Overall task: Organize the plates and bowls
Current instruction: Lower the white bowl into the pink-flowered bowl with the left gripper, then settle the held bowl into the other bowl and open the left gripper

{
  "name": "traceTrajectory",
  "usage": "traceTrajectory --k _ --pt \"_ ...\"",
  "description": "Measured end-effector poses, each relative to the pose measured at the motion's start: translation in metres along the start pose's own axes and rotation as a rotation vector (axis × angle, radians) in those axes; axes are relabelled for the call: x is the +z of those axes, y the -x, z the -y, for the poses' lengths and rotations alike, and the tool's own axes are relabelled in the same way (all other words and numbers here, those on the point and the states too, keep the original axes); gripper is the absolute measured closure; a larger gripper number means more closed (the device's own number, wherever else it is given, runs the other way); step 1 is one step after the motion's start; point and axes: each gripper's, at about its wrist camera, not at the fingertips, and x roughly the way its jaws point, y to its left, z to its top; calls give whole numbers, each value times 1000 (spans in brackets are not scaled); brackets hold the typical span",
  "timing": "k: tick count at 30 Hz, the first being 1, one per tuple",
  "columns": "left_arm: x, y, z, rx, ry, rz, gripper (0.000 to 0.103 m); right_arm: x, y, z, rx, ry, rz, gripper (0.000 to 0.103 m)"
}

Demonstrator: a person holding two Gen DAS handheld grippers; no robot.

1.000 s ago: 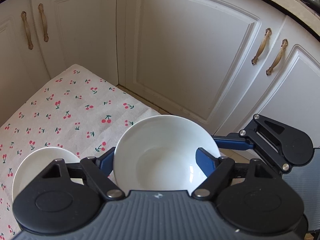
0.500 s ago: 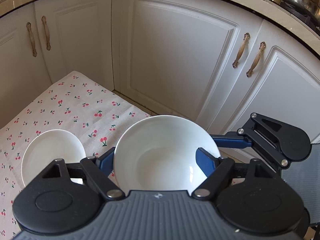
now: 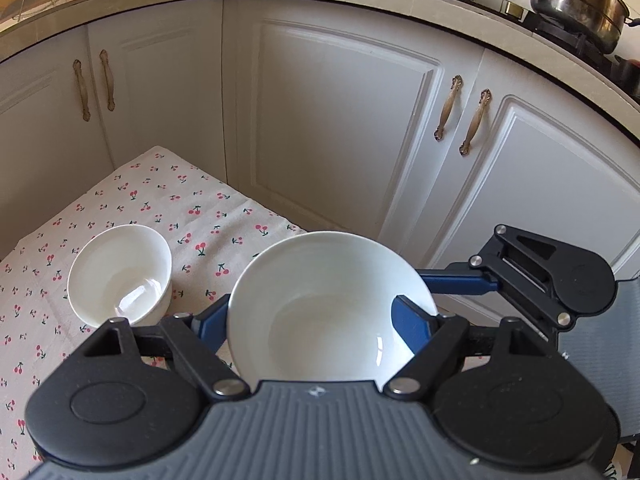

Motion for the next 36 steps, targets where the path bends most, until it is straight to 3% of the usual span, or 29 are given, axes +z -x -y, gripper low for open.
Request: traceTrajectory --k 17,36 --pt "-42 42 15 18 37 32 20 -7 33 -32 46 31 5 13" --pt "-77 41 16 11 101 15 20 -26 33 -45 108 52 -39 13"
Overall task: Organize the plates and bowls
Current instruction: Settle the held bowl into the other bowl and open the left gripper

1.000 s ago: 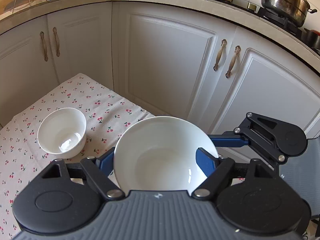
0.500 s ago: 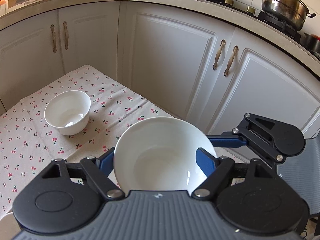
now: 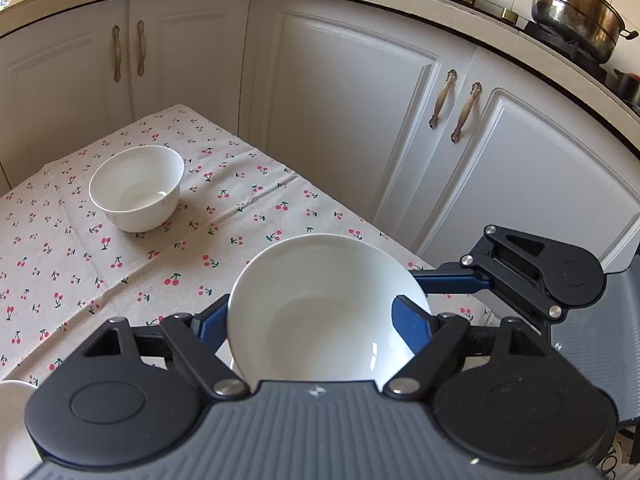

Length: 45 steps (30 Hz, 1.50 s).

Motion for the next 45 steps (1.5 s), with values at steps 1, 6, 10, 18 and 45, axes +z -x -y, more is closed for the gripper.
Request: traceTrajectory --k 1,6,10,18,45 --pt "-1 -1 0 -1 0 -3 20 -1 -1 -1 3 0 -3 13" --pt "-8 -5 -2 -2 7 -21 20 -7 -7 -2 21 -3 -28 13" --pt "-12 -8 -4 0 15 -37 20 -10 -11 -2 47 -22 -39 13" --pt "-19 -12 -6 -3 23 -55 20 -15 -17 -3 66 -31 -64 13" --pt "-18 -7 -9 -7 35 -35 18 -10 -8 -7 87 -2 -3 0"
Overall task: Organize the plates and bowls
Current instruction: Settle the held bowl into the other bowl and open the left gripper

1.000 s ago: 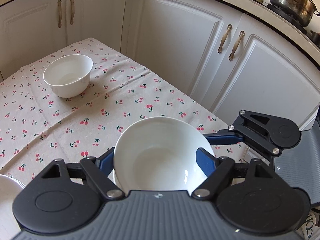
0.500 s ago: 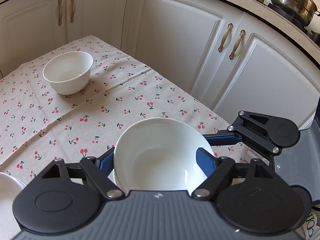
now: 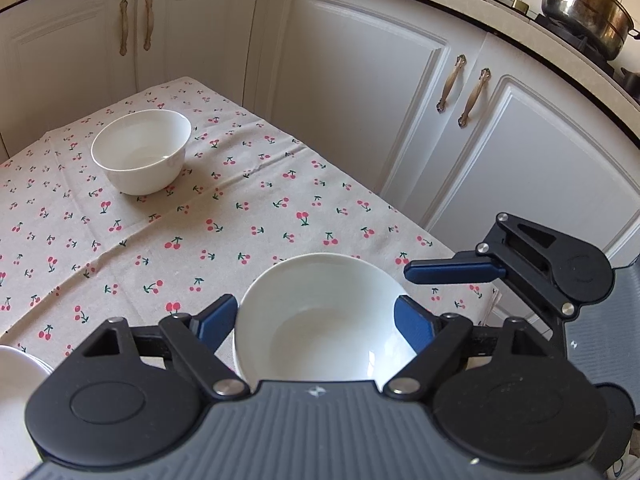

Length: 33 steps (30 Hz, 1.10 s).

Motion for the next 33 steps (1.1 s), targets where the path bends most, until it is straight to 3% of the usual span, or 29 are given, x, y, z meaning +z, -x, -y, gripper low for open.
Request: traceTrajectory --k 16,19,33 --pt "-4 18 -5 14 9 24 18 -3 4 -14 19 27 -10 0" --pt "-2 24 -9 23 8 40 13 1 8 -13 5 36 3 0" --pt "30 22 -51 93 24 56 11 34 -7 33 -34 65 14 0"
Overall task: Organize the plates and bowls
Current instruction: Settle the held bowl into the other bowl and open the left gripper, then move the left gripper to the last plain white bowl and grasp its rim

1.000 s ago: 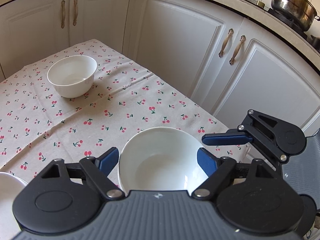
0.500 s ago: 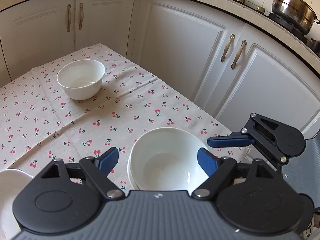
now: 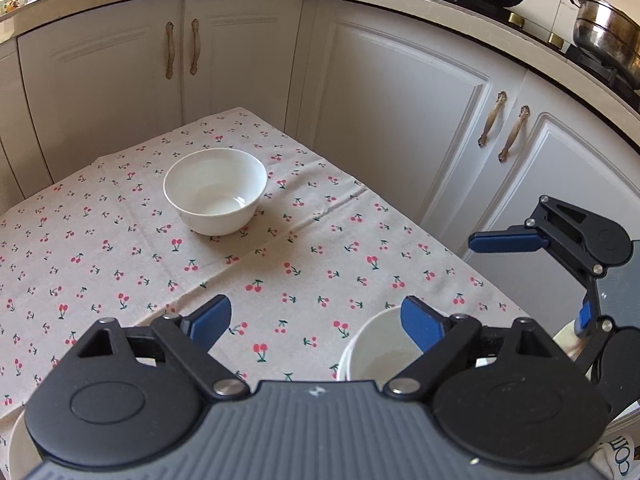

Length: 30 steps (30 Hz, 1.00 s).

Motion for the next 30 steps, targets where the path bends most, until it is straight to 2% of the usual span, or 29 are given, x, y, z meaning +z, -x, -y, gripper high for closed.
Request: traceTrajectory --k 18,30 --pt "63 -78 -74 80 33 -23 11 36 -98 73 41 28 -47 0" --pt "85 -128 -104 97 31 -38 13 55 -167 86 91 82 -58 0"
